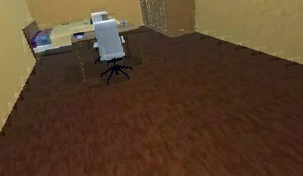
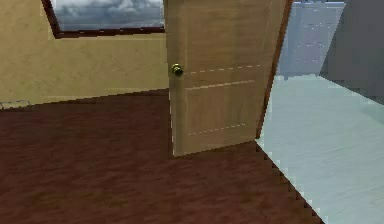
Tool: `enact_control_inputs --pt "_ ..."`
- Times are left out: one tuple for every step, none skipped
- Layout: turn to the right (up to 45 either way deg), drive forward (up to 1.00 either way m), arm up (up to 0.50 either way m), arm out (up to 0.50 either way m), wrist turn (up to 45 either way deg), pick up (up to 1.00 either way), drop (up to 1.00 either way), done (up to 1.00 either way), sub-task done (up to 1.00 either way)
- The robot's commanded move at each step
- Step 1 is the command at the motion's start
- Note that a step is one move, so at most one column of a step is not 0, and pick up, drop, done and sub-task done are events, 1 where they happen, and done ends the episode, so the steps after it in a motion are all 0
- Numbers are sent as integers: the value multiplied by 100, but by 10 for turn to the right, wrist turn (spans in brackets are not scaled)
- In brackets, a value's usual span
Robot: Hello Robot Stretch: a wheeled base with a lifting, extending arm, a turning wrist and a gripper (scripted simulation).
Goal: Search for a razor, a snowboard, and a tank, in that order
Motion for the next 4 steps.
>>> enact_control_inputs --pt "0 5 0 0 0 0 0 0 0" --pt "-450 0 0 0 0 0 0 0 0" --pt "-390 0 0 0 0 0 0 0 0" --pt "0 100 0 0 0 0 0 0 0"
